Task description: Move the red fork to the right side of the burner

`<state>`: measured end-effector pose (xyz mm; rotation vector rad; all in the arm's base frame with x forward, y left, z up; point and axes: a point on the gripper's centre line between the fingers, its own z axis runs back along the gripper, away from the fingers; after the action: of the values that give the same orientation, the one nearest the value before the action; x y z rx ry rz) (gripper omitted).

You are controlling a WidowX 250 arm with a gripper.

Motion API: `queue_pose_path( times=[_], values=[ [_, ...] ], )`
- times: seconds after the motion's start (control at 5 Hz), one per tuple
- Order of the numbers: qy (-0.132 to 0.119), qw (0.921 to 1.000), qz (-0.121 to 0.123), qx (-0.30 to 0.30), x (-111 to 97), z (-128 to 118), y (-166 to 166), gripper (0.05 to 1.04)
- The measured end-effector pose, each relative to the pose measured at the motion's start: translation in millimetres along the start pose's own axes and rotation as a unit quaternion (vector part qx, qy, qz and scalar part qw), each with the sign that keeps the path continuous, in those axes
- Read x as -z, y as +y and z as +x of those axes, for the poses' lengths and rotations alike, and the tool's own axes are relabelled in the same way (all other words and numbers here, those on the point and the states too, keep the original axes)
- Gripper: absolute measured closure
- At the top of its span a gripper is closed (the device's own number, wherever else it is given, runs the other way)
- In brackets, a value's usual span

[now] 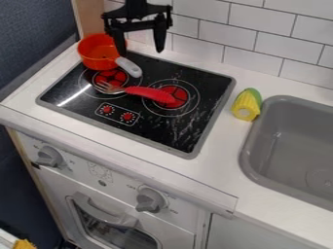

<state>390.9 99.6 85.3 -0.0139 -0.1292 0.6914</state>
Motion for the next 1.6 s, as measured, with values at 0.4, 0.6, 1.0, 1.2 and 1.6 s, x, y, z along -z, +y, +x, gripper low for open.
queue_pose_path(
  times=[0.4, 0.6, 1.0, 1.2, 1.6],
  values=[
    [-0.04, 0.9904, -0.023, -0.13, -16.4, -45.4, -10.3, 0.083],
    [-0.03, 0.9794, -0.029, -0.198, -14.2, -51.4, -12.6, 0.084],
    [-0.027, 0.9673, 0.026, -0.251, 8.1, -58.8, -9.9, 0.083],
    [-0.034, 0.9621, 0.049, -0.266, 15.2, -54.4, -4.6, 0.084],
    [-0.032, 0.9527, 0.096, -0.287, 38.0, -49.4, 2.4, 0.083]
  ],
)
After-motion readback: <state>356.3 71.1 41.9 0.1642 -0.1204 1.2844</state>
